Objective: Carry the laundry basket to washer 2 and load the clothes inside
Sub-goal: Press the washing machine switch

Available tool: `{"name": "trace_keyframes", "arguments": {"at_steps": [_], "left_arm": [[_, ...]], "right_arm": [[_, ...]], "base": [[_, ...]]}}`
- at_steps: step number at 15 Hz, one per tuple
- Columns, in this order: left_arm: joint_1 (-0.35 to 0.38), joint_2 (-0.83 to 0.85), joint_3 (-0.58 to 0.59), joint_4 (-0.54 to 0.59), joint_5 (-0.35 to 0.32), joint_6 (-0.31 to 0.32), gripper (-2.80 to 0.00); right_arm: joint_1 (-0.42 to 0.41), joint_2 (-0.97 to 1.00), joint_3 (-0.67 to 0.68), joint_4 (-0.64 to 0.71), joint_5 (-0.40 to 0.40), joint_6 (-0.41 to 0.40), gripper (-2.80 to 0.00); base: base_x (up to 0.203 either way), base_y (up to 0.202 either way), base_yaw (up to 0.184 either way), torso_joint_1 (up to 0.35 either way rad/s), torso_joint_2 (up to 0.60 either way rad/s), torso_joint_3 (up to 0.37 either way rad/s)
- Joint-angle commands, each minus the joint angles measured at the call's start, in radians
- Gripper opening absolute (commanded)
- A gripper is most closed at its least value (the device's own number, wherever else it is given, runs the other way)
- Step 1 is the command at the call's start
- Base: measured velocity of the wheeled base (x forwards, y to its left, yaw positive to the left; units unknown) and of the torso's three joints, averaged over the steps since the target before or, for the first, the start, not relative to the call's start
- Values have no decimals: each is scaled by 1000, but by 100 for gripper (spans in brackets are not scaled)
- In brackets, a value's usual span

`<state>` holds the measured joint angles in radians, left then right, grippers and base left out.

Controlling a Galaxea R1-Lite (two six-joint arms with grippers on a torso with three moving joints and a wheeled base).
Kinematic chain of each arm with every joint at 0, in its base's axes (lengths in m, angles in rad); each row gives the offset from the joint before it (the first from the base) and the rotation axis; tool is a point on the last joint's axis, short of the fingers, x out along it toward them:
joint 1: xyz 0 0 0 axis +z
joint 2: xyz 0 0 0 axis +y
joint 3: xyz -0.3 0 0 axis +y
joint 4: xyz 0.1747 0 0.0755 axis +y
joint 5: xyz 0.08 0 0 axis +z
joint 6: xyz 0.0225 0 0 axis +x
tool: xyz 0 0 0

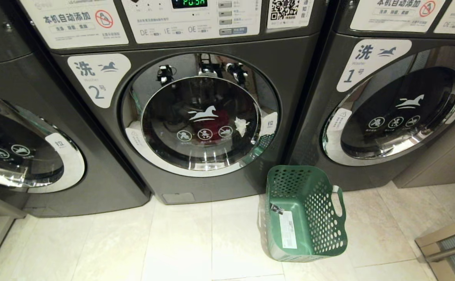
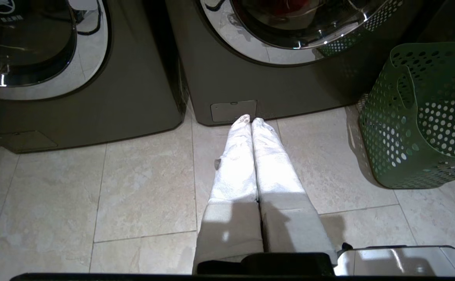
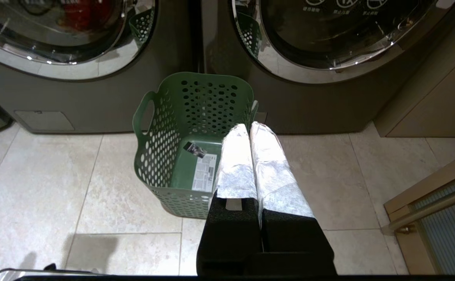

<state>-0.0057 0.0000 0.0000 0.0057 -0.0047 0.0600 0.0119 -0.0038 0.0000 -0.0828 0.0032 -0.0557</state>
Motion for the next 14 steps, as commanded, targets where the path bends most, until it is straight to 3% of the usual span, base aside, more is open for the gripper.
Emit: {"name": "trace_keyframes", "arguments": {"at_steps": [1, 14], "left_arm": [[0, 0, 2, 0, 0, 0, -280], [0, 0, 2, -3, 1, 1, -280]], "right_arm": [[0, 5, 35, -2, 1, -4, -280], [0, 5, 34, -3, 0, 0, -280]], "base": [[0, 0, 0, 162, -467, -293], [0, 0, 0, 209, -506, -301]]}}
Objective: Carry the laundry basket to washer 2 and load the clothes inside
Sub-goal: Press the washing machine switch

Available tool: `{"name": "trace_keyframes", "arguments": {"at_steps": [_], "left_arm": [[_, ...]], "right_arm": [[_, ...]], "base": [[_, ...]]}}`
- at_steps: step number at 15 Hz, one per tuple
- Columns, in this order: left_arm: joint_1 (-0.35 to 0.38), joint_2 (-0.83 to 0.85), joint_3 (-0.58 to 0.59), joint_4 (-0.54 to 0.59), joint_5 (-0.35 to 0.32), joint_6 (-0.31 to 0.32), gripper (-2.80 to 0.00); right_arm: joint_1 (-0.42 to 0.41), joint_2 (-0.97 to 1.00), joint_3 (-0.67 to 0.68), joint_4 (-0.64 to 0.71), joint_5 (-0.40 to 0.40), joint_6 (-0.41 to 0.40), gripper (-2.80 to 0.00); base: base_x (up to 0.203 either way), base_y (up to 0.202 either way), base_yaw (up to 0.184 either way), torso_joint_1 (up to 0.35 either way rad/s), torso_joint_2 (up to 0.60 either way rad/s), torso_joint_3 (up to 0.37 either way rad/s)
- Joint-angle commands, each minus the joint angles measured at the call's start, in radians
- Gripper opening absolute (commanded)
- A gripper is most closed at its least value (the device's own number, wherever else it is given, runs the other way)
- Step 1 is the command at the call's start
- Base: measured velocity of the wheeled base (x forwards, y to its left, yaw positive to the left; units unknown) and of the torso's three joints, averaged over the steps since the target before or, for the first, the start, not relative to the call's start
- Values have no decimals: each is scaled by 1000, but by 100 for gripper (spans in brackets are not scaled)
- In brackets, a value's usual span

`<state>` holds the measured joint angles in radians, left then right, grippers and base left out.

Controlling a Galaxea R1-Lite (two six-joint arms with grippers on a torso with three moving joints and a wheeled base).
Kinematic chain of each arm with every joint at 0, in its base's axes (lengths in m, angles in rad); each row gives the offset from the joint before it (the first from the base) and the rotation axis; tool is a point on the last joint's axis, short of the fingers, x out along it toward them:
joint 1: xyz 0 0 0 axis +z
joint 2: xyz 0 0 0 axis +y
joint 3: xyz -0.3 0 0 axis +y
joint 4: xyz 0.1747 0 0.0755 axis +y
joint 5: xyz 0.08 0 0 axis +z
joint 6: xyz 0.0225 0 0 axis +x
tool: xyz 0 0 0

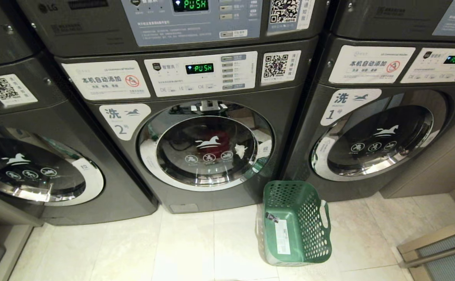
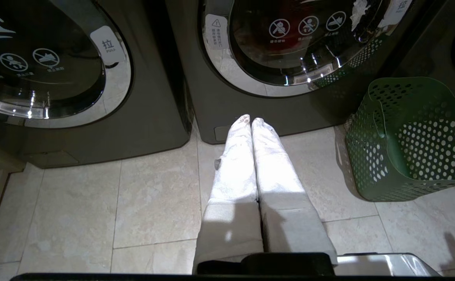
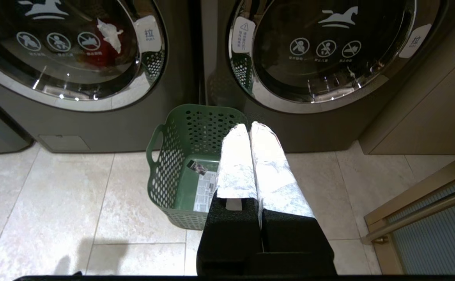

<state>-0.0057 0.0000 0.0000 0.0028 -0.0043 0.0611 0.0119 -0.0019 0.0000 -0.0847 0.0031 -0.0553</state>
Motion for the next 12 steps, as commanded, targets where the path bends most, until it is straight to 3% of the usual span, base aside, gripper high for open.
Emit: {"name": "trace_keyframes", "arguments": {"at_steps": [1, 4, 5, 8, 10, 12], "left_arm": [[1, 0, 2, 0, 0, 0, -280], [0, 0, 2, 2, 0, 0, -280], [0, 0, 2, 0, 0, 2, -280], [1, 0, 2, 2, -2, 7, -280], [1, 0, 2, 5, -3, 5, -280], [0, 0, 2, 3, -5, 9, -280]], "right_arm": [[0, 3, 34, -1, 0, 0, -280], [0, 3, 34, -2, 1, 34, -280], [0, 3, 34, 0, 5, 16, 0], [0, 4, 9, 0, 13, -19, 0], [0, 68, -156, 17, 85, -40, 0], [1, 254, -335, 24, 157, -46, 0]], "base": [[0, 0, 0, 252, -561, -311], [0, 0, 0, 203, -457, -248], [0, 0, 0, 76, -164, -90], [0, 0, 0, 27, -47, -24], [0, 0, 0, 0, 0, 0], [0, 0, 0, 0, 0, 0]]}}
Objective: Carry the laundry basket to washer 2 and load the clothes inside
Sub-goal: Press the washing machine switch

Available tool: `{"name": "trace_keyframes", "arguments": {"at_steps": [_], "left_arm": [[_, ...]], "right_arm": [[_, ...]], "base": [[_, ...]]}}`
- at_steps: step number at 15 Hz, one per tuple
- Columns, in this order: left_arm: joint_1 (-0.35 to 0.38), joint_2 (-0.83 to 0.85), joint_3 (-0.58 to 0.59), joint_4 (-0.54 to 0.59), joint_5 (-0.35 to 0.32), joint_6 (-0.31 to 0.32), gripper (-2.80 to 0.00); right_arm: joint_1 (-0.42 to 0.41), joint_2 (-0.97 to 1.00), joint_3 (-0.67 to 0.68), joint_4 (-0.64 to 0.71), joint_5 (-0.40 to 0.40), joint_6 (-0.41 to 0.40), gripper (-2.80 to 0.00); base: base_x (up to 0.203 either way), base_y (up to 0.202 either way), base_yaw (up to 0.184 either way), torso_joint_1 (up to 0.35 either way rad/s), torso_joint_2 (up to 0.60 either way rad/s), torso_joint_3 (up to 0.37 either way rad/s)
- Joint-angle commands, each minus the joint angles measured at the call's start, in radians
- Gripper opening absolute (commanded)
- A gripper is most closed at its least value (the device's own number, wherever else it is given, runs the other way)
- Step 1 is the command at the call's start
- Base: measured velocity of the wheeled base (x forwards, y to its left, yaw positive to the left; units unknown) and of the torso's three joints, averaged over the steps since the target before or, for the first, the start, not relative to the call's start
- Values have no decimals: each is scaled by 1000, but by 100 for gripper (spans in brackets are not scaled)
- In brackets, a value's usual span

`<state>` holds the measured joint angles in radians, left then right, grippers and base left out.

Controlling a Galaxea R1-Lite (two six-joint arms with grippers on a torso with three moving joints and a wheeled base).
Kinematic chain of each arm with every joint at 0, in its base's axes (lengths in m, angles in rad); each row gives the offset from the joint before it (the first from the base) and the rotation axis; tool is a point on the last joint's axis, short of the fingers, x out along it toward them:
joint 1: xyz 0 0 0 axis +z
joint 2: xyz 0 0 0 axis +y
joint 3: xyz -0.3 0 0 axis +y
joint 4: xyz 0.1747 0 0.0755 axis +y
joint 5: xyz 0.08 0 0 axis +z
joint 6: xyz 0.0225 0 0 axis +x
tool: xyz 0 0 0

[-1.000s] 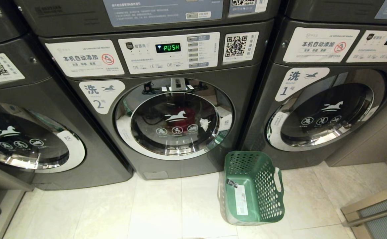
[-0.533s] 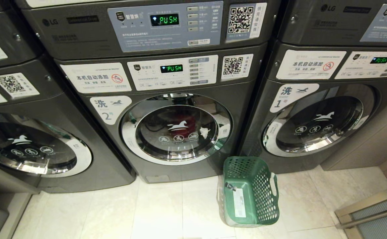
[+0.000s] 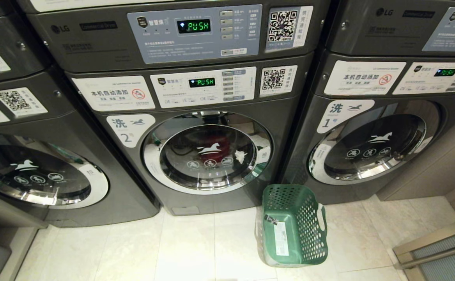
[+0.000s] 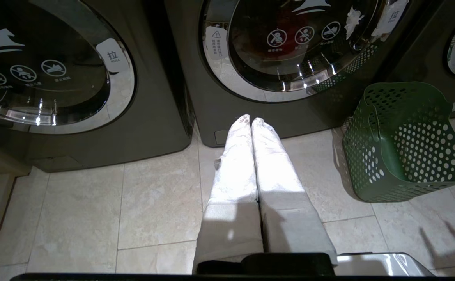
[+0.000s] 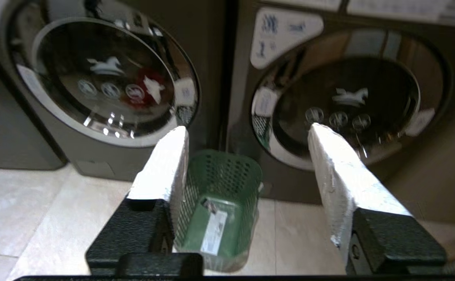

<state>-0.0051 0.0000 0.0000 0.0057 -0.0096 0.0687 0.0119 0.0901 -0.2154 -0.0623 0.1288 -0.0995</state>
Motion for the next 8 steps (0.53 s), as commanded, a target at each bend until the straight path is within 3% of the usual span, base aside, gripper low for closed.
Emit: {"name": "trace_keyframes", "arguments": {"at_steps": [1, 4, 8], "left_arm": [[0, 0, 2, -1, -3, 2, -280], [-1, 0, 2, -3, 5, -9, -280], [0, 0, 2, 2, 4, -13, -280]], "right_arm": [[4, 309, -211, -1, 70, -4, 0], [57, 824, -454, -65, 215, -23, 0], [243, 1413, -674, -279, 327, -84, 0]], "base": [[0, 0, 0, 0, 0, 0], [0, 0, 0, 0, 0, 0], [0, 0, 0, 0, 0, 0]]}}
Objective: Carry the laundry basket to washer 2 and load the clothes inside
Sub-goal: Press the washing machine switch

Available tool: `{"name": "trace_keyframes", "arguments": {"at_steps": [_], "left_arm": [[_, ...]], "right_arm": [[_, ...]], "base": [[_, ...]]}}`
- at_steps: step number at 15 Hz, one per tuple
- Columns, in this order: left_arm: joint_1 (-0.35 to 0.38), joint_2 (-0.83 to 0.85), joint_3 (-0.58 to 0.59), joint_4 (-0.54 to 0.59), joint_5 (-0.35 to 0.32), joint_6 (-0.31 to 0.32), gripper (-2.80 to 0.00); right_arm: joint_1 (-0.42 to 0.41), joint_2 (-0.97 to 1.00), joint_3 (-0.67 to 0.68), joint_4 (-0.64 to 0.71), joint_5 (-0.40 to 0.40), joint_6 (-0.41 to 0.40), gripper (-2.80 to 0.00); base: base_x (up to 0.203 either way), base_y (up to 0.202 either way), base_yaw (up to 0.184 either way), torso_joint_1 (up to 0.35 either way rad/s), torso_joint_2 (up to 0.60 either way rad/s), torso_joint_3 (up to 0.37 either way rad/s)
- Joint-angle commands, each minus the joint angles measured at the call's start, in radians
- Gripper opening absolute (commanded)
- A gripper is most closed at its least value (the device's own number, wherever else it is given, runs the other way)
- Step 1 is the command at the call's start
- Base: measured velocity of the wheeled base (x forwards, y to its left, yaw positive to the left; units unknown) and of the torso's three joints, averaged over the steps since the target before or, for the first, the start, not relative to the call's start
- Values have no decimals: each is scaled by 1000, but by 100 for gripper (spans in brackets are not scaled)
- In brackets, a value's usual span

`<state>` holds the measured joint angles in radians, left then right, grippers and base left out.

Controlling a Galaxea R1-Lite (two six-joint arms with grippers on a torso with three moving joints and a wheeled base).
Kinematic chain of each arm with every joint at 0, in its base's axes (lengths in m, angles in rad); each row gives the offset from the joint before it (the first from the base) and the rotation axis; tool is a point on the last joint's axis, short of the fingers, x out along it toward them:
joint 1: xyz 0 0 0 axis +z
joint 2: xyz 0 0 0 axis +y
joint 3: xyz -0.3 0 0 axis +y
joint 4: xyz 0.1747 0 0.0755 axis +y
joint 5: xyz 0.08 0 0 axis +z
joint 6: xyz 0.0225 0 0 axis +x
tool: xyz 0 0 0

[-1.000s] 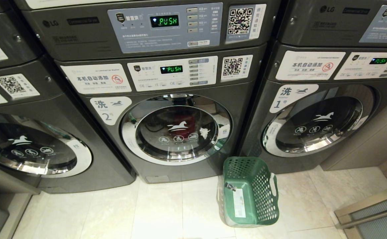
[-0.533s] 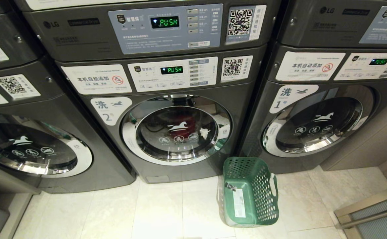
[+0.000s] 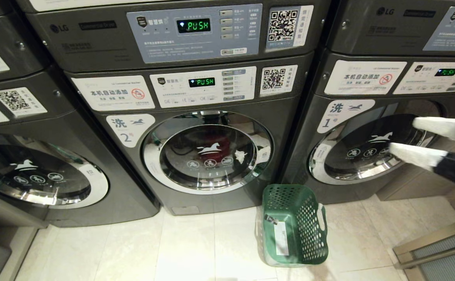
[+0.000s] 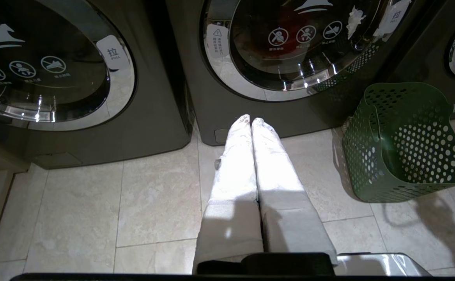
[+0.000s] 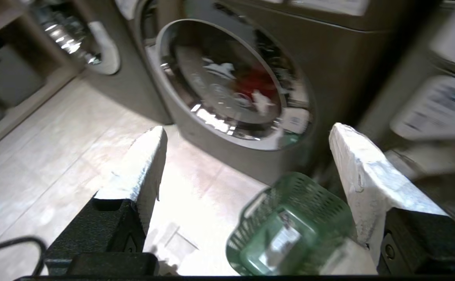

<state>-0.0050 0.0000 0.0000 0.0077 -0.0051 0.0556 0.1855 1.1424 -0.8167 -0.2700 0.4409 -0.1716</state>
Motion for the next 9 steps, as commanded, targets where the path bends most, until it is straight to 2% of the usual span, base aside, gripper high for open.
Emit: {"name": "trace_keyframes", "arguments": {"at_steps": [1, 4, 6, 8, 9], "left_arm": [[-1, 0, 2, 0, -1, 6, -280], [-1, 0, 2, 0, -1, 0, -280], [0, 0, 2, 0, 0, 0, -280], [-1, 0, 2, -2, 0, 0, -280], [0, 0, 2, -2, 0, -2, -280]], "right_arm": [[119, 482, -111, -150, 16, -25, 0], [248, 762, -222, -382, 1, -69, 0], [293, 882, -361, -470, -30, -89, 0], [309, 960, -505, -555, -108, -99, 0], [324, 965, -536, -575, -202, -101, 0]], "base": [[0, 0, 0, 0, 0, 0], [0, 0, 0, 0, 0, 0], [0, 0, 0, 0, 0, 0], [0, 0, 0, 0, 0, 0], [0, 0, 0, 0, 0, 0]]}}
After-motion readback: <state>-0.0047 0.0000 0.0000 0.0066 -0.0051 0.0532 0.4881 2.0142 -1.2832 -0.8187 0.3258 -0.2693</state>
